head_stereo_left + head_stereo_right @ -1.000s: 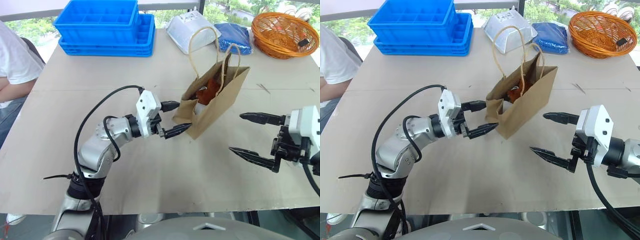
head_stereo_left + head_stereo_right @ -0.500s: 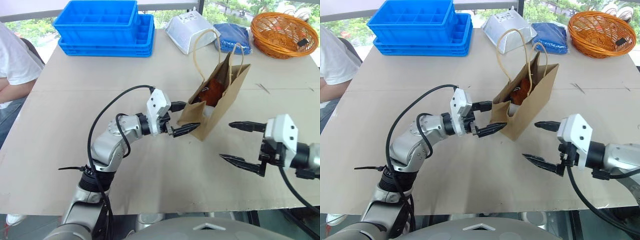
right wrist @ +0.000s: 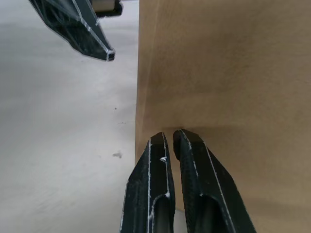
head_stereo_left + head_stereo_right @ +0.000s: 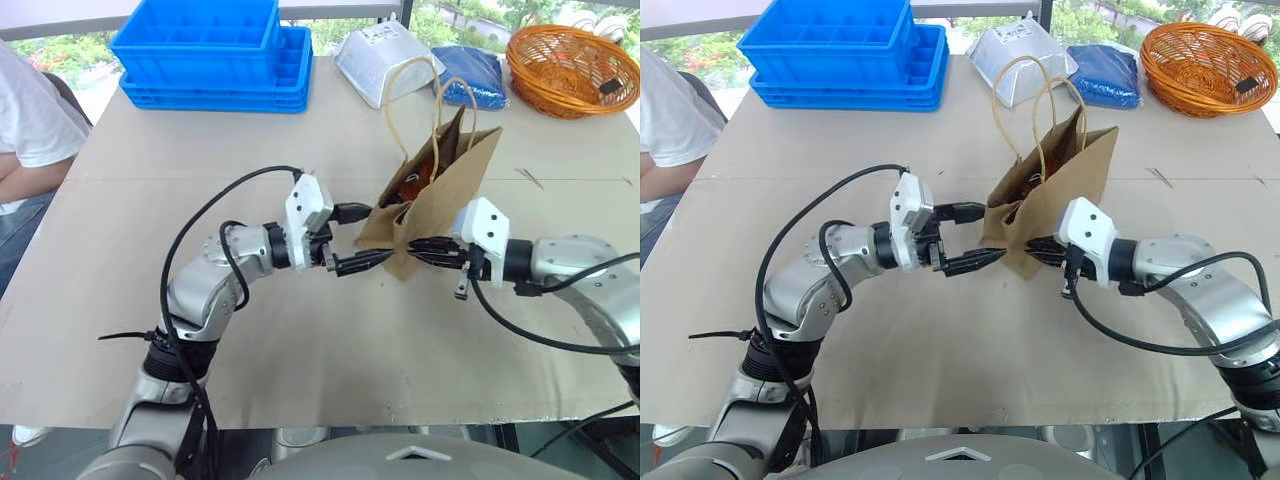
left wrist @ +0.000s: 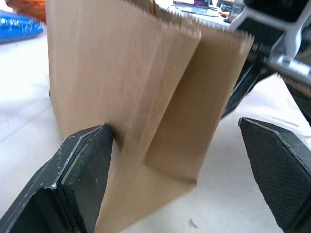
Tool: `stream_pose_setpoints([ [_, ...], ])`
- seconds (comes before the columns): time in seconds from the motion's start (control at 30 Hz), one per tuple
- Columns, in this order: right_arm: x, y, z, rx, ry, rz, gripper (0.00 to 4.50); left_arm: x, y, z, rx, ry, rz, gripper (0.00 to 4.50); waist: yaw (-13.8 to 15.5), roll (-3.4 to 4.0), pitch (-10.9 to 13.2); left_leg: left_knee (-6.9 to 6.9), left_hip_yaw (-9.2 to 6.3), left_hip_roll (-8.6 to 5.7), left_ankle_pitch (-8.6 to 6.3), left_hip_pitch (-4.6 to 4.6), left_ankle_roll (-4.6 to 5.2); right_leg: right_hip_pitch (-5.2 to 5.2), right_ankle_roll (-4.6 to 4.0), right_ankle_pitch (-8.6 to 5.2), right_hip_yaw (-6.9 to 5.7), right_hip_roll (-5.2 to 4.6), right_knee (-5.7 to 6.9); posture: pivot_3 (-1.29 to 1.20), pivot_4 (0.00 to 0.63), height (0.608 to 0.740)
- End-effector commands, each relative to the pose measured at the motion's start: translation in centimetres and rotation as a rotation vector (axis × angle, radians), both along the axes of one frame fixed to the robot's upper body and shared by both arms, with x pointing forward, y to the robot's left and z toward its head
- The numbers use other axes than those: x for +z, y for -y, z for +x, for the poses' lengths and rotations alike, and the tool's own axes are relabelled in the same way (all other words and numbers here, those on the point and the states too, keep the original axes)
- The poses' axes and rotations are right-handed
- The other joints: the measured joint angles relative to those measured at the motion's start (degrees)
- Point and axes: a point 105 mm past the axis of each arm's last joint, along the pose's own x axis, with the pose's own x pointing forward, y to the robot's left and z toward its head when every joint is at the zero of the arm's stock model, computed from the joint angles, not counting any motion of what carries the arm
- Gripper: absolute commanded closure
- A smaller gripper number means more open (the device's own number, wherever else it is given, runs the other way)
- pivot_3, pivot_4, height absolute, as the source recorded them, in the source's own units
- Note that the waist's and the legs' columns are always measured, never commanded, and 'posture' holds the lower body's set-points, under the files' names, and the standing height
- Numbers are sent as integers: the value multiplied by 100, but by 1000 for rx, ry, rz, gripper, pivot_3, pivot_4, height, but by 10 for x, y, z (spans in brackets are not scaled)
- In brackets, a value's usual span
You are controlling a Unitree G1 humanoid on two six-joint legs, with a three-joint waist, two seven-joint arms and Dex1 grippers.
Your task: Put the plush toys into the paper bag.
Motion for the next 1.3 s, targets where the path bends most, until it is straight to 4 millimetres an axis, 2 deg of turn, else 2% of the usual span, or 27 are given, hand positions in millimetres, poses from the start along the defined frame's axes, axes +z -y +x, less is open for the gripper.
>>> stream_pose_setpoints([
  [0.03,10,-12,5,35,75,17,4478,11,8,-2,-22,46,-15,0,-14,0,0,0,0,0,0,2,0,0,0,0,1,0,1,0,150,740],
  [0.17,12,-19,9,38,93,46,4478,10,12,-4,-31,54,-8,0,-11,0,0,0,-4,1,0,1,-1,-2,-1,0,-2,1,7,0,150,740],
  [0.4,15,-26,4,50,91,93,4478,11,15,17,83,104,-5,0,2,0,0,0,-6,-2,0,0,-1,-1,-1,0,-2,-3,7,0,150,740],
  [0.5,13,-26,1,52,88,99,4500,7,17,22,95,101,1,756,0,0,0,0,-6,-2,0,0,-1,-1,-1,0,-3,-3,7,0,150,740],
  [0.63,15,-26,-1,44,92,109,4500,0,18,24,86,102,25,2487,-10,0,0,0,-7,-2,0,1,-1,-2,-1,0,-4,-3,7,0,150,740],
  [0.77,19,-21,-7,40,103,120,4500,1,13,30,110,123,25,4326,-3,0,0,0,-9,-2,0,1,-1,-1,-1,0,-6,-3,8,0,150,740],
  [0.8,21,-19,-8,37,105,124,4500,2,10,31,113,124,24,4474,-2,0,0,0,-10,-2,0,-1,-1,-2,-1,0,-6,-3,8,0,150,740],
  [0.93,30,-7,-23,15,114,167,4500,9,-16,32,77,146,29,4474,-11,0,0,0,-11,-2,0,-1,-1,-2,-1,0,-7,-3,8,0,150,740],
  [1.03,33,4,-38,-4,65,213,4500,14,-44,30,17,144,56,4474,-46,1,0,-3,-10,1,0,2,0,-2,-2,0,-10,2,11,0,150,740],
  [1.13,36,17,-46,-36,19,240,4500,21,-63,26,-58,153,73,4474,-37,1,0,-3,-9,-1,0,2,0,-2,-1,-1,-10,0,11,0,150,740],
  [1.23,37,38,-47,-142,35,228,3647,26,-77,22,-154,170,111,4500,-8,1,0,-3,-7,-3,0,0,0,-1,-1,-1,-12,1,8,0,150,740],
  [1.27,36,46,-49,-179,30,220,3065,26,-81,21,-183,174,133,4500,8,1,0,-3,-6,-5,0,0,0,-1,-1,-1,-11,1,7,0,150,740],
  [1.3,33,50,-52,-195,19,208,2705,25,-83,21,-203,179,152,4500,31,1,0,-3,-7,-8,0,-1,0,-1,0,-1,-12,0,5,0,150,740],
])
